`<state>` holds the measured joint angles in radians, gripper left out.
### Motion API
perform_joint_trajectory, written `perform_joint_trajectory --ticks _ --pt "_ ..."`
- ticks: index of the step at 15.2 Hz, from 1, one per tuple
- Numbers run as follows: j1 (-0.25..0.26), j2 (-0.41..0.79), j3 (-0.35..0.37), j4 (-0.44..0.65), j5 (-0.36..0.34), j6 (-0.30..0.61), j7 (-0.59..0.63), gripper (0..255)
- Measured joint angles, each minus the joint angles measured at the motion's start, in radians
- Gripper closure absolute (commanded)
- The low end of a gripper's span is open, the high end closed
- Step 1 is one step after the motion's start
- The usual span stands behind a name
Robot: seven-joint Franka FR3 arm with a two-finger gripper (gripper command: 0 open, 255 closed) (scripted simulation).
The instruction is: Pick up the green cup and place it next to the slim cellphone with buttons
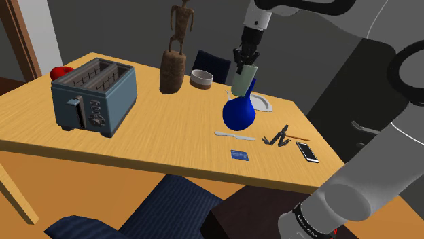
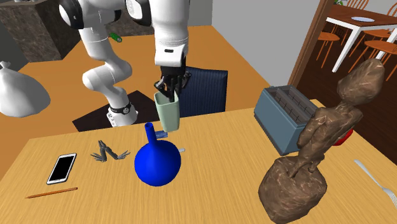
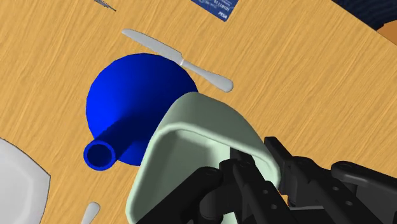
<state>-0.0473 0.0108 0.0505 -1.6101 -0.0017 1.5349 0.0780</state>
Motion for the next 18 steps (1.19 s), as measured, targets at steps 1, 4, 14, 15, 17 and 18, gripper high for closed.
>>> perform_joint_trajectory --ticks 1,4,14,15,17,18 --pt "-0.004 -0.046 -0.004 -0.066 0.001 0.020 -0.007 255" --pt "-0.029 -0.153 -0.032 -0.182 -0.002 0.028 -0.061 255" --pt "-0.096 -0.451 -0.133 -0.475 -0.052 0.028 -0.217 255" --pt "-0.103 -0.475 -0.144 -0.489 -0.061 0.019 -0.234 255" --pt "-0.118 -0.522 -0.168 -0.528 -0.079 0.012 -0.266 255" --pt "-0.124 -0.551 -0.177 -0.543 -0.088 -0.001 -0.280 255"
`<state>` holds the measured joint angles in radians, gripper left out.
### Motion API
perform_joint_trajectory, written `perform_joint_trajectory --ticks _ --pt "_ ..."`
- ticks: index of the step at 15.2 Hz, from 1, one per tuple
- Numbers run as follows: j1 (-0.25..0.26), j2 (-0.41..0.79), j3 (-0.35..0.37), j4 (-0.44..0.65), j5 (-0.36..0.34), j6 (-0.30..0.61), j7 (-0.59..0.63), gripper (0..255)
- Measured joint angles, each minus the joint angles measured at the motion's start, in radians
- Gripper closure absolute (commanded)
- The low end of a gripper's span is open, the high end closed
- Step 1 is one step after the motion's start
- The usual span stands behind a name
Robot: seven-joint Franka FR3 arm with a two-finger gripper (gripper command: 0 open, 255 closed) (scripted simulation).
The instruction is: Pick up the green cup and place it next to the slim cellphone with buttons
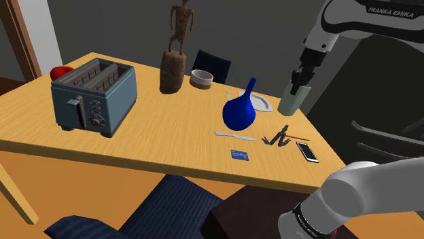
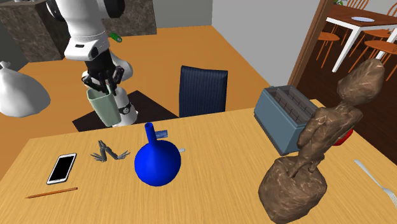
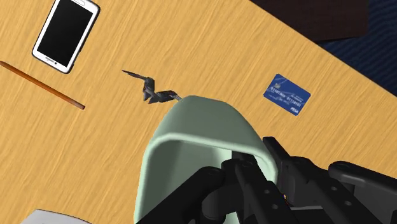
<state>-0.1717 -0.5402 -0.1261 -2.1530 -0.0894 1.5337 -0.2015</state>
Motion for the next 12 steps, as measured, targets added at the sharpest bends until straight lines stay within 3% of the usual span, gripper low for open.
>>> perform_joint_trajectory --ticks 12 --pt "-0.109 -0.257 -0.174 -0.146 -0.166 -0.083 -0.229 255"
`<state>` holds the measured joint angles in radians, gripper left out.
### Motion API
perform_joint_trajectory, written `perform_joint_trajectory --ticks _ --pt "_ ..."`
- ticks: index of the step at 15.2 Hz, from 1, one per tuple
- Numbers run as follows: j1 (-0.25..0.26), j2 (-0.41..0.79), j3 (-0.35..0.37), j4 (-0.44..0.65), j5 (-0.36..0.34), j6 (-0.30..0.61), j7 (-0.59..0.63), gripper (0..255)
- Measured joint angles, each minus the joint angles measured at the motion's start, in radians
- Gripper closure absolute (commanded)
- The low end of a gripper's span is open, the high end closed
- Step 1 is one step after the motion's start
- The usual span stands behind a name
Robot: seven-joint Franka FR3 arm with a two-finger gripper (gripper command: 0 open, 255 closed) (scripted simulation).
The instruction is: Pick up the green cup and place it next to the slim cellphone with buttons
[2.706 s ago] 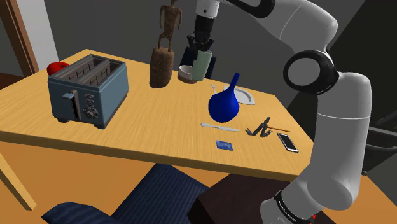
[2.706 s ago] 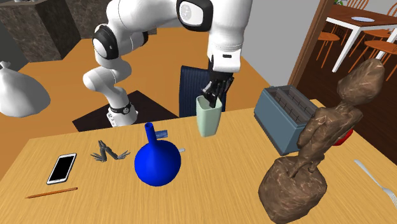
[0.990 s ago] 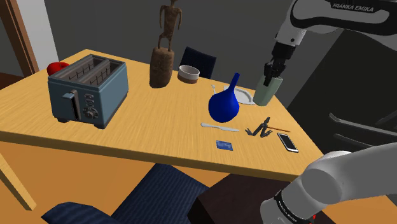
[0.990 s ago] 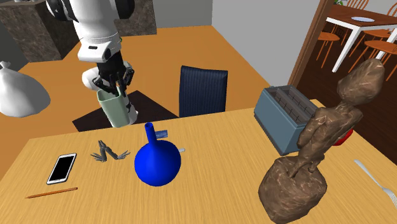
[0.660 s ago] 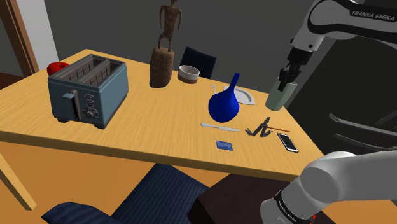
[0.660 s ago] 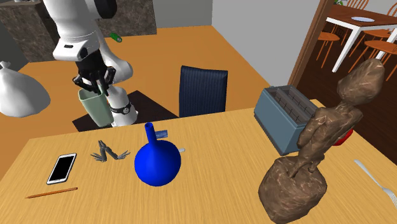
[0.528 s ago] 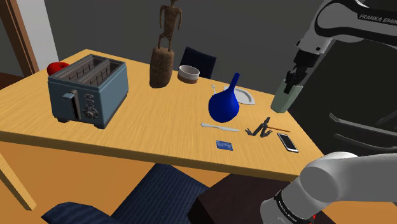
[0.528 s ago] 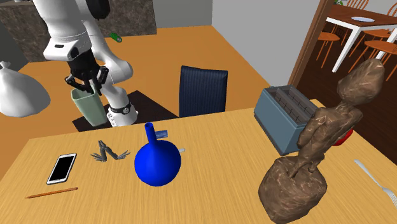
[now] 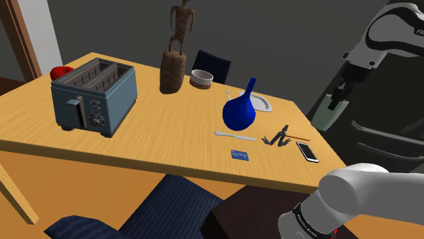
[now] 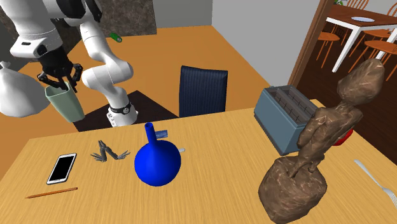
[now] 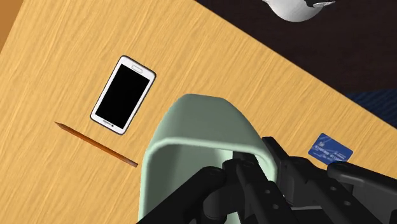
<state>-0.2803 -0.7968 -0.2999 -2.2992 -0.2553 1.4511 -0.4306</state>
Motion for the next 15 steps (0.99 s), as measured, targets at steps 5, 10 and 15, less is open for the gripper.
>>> perform_joint_trajectory --ticks 5,10,15 --pt "-0.041 -0.060 -0.078 -0.010 -0.077 -0.029 -0.098 255" --pt "-0.050 -0.080 -0.098 -0.080 -0.097 0.022 -0.099 255" --pt "-0.056 -0.094 -0.116 -0.154 -0.113 0.081 -0.091 255"
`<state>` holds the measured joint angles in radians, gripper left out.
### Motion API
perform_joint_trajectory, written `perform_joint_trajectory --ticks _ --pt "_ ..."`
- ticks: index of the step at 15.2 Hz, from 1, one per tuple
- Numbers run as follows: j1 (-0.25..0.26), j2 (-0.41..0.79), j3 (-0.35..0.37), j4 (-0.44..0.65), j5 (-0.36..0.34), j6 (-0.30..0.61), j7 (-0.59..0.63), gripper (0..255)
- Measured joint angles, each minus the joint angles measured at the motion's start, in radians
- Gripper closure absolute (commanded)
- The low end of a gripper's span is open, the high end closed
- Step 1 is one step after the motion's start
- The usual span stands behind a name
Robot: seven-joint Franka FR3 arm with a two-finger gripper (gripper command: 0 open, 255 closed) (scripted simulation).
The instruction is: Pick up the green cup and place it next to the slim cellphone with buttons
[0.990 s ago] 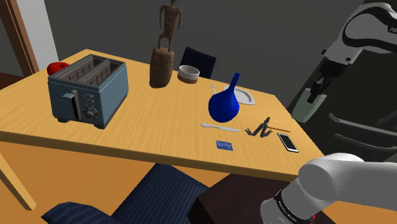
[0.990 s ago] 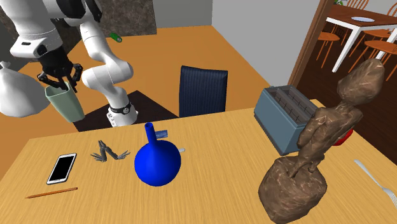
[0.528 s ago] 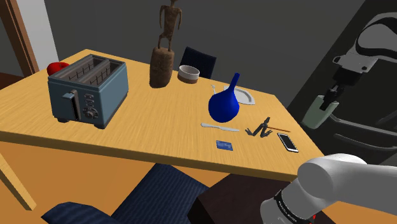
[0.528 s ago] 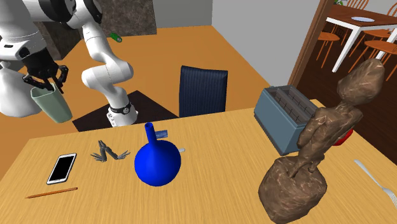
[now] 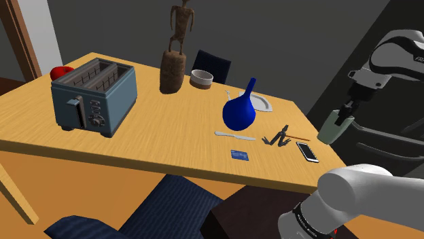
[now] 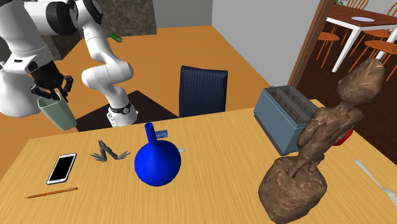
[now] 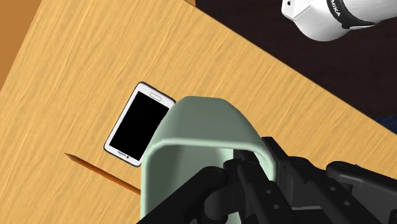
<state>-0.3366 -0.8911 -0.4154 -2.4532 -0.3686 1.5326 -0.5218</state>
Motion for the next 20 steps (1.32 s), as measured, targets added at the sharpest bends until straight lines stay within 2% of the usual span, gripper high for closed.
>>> perform_joint_trajectory --ticks 20 --pt "-0.032 -0.002 -0.094 -0.257 -0.088 0.254 0.026 255"
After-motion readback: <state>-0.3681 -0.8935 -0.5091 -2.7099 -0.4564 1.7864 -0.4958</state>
